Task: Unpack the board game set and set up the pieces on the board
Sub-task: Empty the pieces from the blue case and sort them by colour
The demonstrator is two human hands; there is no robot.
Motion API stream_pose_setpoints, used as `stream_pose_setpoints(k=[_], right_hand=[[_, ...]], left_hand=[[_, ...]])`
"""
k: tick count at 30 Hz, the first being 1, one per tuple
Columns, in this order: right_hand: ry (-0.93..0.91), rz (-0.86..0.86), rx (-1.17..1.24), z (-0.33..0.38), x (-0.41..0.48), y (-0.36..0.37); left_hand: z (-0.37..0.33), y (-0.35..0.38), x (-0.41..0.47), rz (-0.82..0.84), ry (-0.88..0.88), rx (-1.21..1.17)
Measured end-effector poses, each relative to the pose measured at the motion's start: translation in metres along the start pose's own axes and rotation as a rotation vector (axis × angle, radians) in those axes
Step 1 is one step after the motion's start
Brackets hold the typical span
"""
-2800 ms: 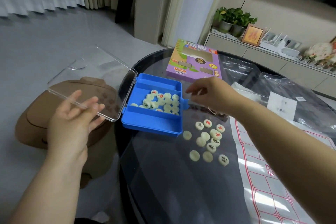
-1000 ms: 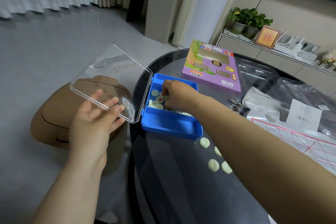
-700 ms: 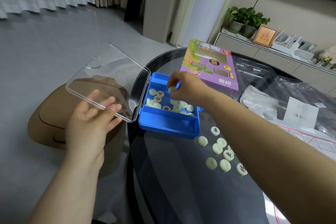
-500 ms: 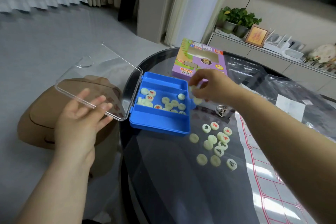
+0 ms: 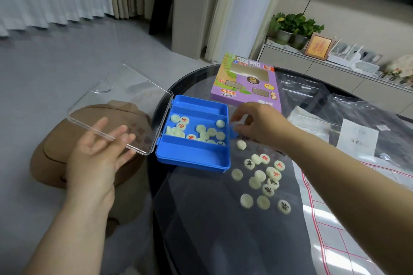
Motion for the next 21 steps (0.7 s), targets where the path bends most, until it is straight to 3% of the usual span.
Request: stream_pose_setpoints(k=[4,7,12,21], right_hand=[[-0.134,0.190,-0.198,0.035,0.022,0.016],[-0.101,0.293,-0.275,0.043,0.037,0.029],[-0.051,0.331,-0.209,0.047,0.048,0.038],[-0.128,0.312,-0.388,0.060,0.060,0.037]], left_hand=[[0.000,0.001,0.000,0.003,-0.006,-0.001],[0.000,-0.001,0.000,0.003,-0.016,-0.013],[0.001,-0.001,0.002,-0.002,-0.027,-0.024],[0.001,-0.001,0.002,0.002,-0.029,-0.031]])
Point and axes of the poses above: each hand's wrist, its own x-axis towards the middle knuckle, its own y-axis out of the palm, z = x × y, the point moved 3 cm from there along x, towards the middle knuckle, and after that the axes turned 3 degrees about z, right-handed, at the moved point
